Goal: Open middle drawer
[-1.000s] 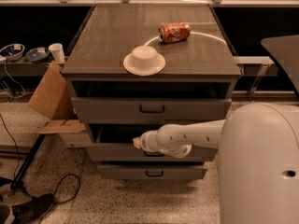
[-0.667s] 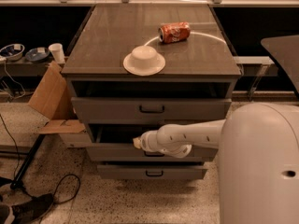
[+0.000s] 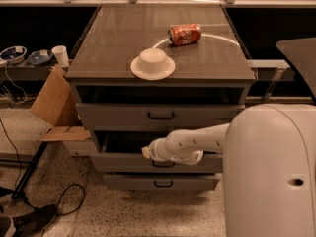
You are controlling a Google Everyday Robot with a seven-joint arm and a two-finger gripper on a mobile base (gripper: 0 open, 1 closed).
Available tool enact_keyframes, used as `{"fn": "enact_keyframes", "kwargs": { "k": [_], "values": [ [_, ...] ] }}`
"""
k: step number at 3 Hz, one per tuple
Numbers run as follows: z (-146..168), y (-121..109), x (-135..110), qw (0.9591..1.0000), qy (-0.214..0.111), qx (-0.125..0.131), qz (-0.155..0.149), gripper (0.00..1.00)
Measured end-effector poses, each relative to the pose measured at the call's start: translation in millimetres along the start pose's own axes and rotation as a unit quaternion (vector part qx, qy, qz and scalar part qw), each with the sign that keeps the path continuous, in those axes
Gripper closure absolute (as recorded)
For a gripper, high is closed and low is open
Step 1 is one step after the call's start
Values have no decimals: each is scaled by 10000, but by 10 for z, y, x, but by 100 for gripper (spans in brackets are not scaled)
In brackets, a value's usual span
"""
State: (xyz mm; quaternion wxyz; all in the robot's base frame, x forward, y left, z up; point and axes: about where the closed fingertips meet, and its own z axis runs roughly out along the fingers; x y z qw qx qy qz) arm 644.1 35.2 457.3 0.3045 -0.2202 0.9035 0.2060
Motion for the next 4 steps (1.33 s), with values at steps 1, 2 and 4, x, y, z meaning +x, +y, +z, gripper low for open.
{"fn": "enact_keyframes", "kwargs": {
  "k": [1,2,4],
  "values": [
    [-146,207,250,9970,702,-101,-323,100],
    [-180,216,223,9970,702,-101,-324,100],
    [-732,70,222,9971,466,-101,-600,100]
  ]
}}
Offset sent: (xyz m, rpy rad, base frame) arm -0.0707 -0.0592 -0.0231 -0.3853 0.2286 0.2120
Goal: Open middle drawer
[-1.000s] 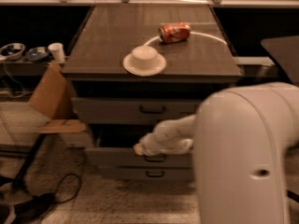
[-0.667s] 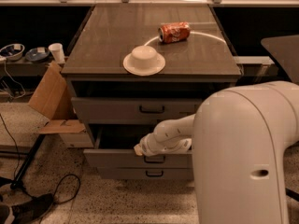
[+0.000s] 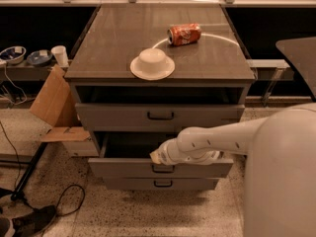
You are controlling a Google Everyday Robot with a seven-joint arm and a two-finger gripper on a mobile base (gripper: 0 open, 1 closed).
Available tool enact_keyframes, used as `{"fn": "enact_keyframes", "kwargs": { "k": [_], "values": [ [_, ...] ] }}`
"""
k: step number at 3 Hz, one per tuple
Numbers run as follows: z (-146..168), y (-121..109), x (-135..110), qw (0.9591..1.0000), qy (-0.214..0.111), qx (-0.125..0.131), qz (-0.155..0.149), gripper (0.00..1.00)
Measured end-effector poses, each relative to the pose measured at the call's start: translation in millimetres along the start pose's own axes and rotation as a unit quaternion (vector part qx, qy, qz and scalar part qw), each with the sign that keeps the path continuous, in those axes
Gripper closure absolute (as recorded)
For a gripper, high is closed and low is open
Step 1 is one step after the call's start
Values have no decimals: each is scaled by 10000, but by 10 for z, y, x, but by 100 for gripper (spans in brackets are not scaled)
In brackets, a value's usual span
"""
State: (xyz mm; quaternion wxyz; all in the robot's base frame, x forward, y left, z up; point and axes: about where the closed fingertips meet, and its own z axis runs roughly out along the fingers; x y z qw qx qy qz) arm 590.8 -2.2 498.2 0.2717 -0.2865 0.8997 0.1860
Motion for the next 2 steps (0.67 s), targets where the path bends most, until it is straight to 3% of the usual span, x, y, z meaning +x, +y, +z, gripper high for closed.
{"fn": "enact_keyframes", "kwargs": {
  "k": [1,2],
  "values": [
    [-214,23,-96,9994,-349,-62,22,100],
    [-181,24,-199,9985,-520,-139,113,100]
  ]
}}
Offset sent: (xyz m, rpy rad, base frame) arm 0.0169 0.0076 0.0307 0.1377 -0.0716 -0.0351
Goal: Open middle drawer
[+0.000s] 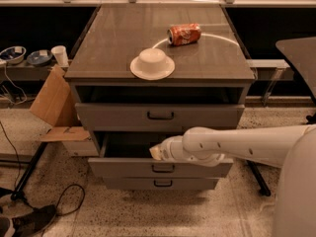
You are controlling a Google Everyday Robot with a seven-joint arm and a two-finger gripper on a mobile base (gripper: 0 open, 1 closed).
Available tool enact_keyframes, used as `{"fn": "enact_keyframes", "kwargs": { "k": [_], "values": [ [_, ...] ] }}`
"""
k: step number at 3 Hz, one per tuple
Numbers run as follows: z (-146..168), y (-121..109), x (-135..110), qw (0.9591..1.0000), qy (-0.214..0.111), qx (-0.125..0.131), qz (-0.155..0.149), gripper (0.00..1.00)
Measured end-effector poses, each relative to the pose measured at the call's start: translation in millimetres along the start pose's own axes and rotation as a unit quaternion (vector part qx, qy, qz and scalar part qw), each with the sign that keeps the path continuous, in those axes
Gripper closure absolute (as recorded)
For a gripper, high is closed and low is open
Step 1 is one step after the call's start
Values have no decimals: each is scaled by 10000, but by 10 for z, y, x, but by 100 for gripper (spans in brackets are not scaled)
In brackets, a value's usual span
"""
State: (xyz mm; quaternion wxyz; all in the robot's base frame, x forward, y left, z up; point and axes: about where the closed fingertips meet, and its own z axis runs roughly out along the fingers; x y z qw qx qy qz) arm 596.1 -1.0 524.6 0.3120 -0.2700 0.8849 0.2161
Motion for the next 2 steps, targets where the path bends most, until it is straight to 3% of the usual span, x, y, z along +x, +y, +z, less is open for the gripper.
{"fn": "enact_keyframes", "kwargs": {
  "k": [2],
  "values": [
    [547,-80,-21,9996,178,-136,152,100]
  ]
}}
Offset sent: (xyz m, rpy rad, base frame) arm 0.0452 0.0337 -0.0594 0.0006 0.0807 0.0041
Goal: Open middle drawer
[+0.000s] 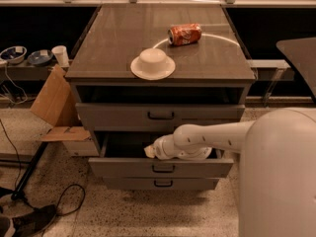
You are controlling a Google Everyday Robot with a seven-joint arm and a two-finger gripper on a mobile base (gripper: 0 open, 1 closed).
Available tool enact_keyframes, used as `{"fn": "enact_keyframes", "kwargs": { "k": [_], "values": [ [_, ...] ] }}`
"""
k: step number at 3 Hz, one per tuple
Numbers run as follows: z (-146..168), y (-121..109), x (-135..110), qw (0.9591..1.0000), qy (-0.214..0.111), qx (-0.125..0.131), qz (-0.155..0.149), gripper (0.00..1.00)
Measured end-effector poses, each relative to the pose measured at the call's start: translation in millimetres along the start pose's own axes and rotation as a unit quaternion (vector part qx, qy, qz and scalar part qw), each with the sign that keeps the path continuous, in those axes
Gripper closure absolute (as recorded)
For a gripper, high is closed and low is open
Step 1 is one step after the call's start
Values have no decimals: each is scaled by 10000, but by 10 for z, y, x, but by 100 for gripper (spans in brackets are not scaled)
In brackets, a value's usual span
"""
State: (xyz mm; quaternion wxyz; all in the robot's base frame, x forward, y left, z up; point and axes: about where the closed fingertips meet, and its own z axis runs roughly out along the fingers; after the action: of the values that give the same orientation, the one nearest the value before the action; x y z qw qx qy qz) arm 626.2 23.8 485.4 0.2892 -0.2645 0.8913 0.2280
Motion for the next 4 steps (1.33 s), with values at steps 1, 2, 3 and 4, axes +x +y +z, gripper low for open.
{"fn": "enact_keyframes", "kwargs": {
  "k": [1,2,3,4],
  "values": [
    [234,-5,-5,9999,105,-36,14,100],
    [507,75,-56,9998,153,-116,-68,100],
    [654,136,-105,9997,128,-116,-176,100],
    [747,157,-108,9995,39,-36,-308,100]
  ]
}}
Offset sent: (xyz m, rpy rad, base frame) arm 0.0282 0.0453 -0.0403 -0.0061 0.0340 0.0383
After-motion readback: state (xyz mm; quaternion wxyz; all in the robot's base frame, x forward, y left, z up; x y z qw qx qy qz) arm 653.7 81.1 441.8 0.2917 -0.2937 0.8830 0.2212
